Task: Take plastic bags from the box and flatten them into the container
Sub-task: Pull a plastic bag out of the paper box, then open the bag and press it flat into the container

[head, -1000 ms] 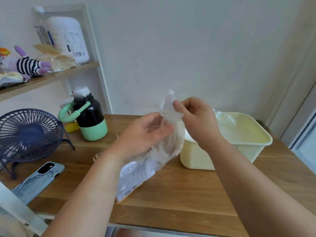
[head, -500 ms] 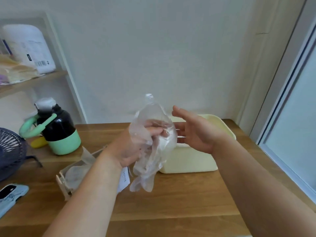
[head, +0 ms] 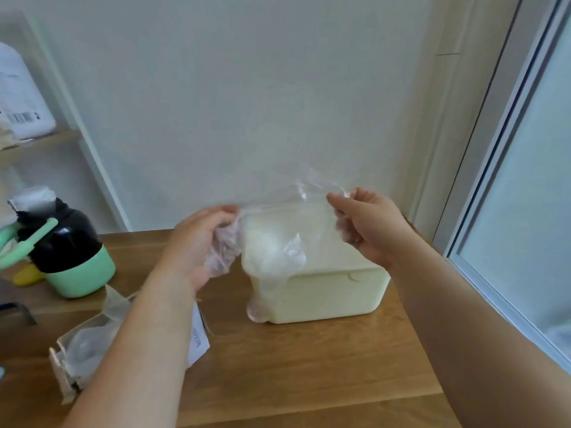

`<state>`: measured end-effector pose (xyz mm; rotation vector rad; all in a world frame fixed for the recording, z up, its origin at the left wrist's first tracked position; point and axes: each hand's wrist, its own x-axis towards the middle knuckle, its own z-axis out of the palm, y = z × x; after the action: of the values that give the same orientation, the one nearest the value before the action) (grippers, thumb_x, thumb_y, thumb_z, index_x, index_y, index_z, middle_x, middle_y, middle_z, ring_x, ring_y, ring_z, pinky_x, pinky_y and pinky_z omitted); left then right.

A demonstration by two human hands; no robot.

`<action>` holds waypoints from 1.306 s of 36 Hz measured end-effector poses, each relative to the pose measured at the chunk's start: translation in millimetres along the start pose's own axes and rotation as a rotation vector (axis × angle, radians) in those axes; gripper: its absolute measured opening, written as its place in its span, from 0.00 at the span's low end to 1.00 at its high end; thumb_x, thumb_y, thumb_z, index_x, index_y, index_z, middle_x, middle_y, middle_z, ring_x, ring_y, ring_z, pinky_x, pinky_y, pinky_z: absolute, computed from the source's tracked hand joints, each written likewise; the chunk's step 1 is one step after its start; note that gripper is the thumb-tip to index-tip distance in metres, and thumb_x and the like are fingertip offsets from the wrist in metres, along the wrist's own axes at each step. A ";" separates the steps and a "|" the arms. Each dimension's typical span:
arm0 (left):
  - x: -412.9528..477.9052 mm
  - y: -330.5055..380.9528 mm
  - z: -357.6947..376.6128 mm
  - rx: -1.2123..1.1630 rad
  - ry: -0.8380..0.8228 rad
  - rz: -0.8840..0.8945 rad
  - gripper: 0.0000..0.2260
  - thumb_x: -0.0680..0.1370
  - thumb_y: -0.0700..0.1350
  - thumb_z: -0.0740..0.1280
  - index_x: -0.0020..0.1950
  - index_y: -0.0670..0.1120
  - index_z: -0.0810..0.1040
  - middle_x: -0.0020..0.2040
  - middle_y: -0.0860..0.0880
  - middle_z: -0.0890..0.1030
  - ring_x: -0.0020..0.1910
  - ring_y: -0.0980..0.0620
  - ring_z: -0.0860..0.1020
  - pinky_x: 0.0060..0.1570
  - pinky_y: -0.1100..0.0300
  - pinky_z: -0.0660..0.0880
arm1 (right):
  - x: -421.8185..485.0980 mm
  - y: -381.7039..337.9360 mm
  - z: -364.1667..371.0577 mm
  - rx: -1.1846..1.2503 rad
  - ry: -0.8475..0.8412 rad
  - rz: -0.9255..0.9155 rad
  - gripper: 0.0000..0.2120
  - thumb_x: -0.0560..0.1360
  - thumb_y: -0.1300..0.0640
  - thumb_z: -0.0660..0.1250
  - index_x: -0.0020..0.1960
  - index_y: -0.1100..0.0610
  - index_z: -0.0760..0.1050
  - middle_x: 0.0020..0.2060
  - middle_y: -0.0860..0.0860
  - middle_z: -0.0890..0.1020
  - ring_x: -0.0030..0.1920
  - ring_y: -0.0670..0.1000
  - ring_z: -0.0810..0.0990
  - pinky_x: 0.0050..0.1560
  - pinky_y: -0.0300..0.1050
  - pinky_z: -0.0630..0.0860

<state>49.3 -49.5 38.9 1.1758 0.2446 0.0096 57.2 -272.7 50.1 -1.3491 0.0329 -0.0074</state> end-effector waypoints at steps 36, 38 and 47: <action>57.7 -57.6 77.8 1.823 -0.664 -0.007 0.31 0.78 0.48 0.67 0.78 0.56 0.58 0.77 0.53 0.62 0.73 0.48 0.65 0.66 0.57 0.67 | 55.1 36.7 -29.4 -1.654 -0.431 0.365 0.25 0.74 0.53 0.68 0.68 0.59 0.70 0.63 0.54 0.75 0.61 0.55 0.75 0.58 0.46 0.71; 59.5 -58.1 75.2 1.794 -0.634 0.024 0.30 0.77 0.52 0.68 0.77 0.55 0.61 0.76 0.53 0.64 0.71 0.49 0.67 0.63 0.58 0.68 | 55.6 37.5 -29.4 -1.646 -0.425 0.358 0.25 0.74 0.55 0.68 0.69 0.59 0.69 0.64 0.54 0.75 0.62 0.55 0.74 0.57 0.45 0.71; 42.4 -35.4 55.0 1.364 -0.375 0.359 0.10 0.79 0.49 0.66 0.59 0.53 0.80 0.55 0.59 0.78 0.56 0.59 0.75 0.49 0.66 0.66 | 40.1 14.9 -22.6 -1.590 -0.154 -0.029 0.19 0.76 0.55 0.62 0.65 0.57 0.73 0.60 0.52 0.78 0.60 0.54 0.76 0.61 0.48 0.73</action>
<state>97.1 -107.7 18.5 2.5251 -0.3832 -0.0741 96.4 -292.4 29.8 -2.9341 -0.1450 0.1229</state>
